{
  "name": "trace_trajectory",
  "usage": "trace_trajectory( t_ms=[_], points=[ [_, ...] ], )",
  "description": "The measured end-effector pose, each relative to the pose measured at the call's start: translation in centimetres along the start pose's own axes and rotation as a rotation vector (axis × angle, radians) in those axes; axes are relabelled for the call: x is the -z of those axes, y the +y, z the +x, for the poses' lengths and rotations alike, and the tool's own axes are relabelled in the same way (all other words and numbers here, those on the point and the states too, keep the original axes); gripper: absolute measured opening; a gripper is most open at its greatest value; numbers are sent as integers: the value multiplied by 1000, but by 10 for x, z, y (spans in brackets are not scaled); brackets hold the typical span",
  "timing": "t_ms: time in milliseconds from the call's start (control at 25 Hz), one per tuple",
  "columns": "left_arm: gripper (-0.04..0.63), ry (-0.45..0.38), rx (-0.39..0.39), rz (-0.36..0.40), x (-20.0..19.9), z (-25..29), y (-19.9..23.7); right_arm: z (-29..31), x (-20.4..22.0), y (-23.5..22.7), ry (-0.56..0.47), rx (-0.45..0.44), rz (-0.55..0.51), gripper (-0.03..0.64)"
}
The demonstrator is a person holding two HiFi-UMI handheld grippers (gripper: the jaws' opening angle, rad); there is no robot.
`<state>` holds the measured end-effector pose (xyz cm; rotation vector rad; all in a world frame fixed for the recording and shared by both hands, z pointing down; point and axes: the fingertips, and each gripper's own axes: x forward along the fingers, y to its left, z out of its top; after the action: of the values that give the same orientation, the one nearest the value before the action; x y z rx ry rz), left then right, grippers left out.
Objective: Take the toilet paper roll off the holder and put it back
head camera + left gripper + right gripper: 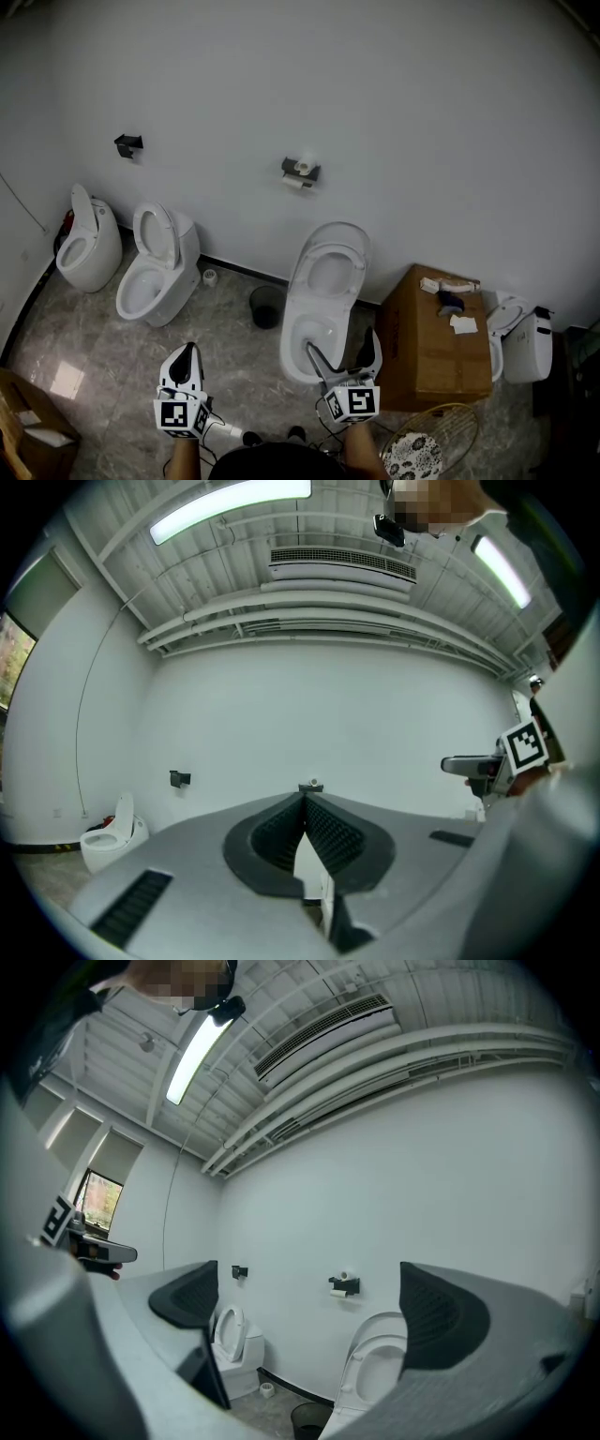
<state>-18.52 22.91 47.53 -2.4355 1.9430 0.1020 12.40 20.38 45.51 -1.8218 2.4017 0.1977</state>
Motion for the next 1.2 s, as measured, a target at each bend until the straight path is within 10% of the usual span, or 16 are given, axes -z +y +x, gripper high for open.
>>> trace_trajectory(
  t_ms=[1200],
  points=[
    [3,1,-14,-3,27,22,79,70,19,45,-27,-2,15,581]
  ],
)
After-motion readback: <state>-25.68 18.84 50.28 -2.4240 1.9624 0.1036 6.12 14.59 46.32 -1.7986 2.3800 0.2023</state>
